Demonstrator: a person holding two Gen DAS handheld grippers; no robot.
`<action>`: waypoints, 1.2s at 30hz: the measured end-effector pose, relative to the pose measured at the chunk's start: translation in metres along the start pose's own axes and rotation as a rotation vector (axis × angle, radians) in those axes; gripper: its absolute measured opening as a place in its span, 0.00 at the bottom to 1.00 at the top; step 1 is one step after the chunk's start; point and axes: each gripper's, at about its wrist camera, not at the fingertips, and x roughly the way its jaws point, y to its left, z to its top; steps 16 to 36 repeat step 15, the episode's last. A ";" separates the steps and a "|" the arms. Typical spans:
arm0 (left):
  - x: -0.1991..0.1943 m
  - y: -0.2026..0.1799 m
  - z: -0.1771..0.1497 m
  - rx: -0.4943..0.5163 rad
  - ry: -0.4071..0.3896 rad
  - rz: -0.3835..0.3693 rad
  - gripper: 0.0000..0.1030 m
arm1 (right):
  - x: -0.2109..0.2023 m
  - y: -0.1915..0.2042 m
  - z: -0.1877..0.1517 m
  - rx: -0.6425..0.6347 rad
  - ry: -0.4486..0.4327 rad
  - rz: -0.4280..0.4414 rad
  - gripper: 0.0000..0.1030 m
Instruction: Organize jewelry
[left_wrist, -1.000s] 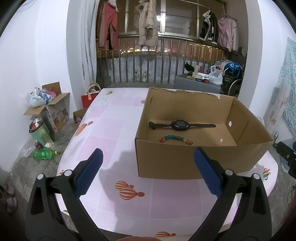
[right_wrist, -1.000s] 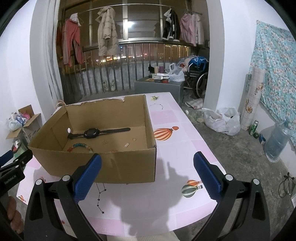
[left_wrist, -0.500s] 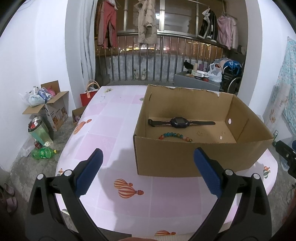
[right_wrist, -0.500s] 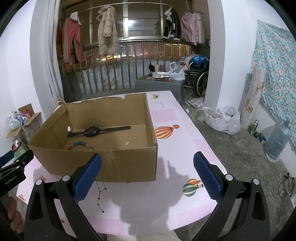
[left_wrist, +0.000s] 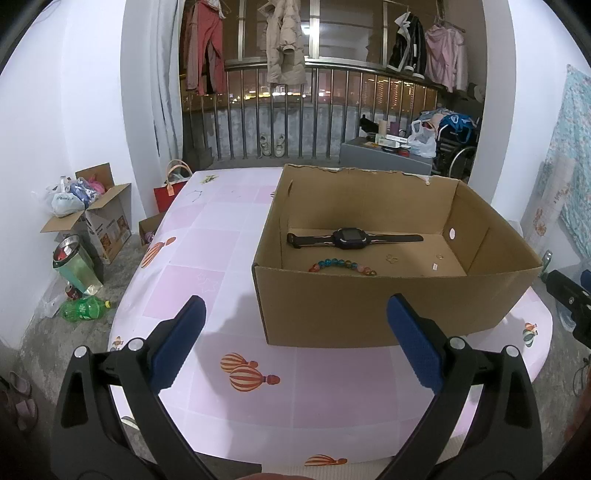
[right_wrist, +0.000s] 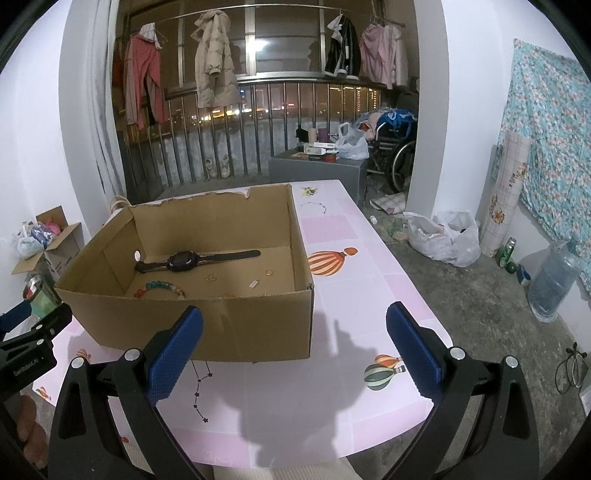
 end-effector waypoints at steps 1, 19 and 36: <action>0.000 0.000 0.000 0.000 0.000 0.001 0.92 | 0.000 0.000 -0.001 -0.001 0.000 0.000 0.94; 0.000 0.000 0.001 0.001 0.002 0.000 0.92 | 0.000 -0.001 -0.002 0.003 0.004 0.000 0.94; 0.000 0.000 0.001 0.001 0.002 0.000 0.92 | 0.000 -0.001 -0.002 0.003 0.004 0.000 0.94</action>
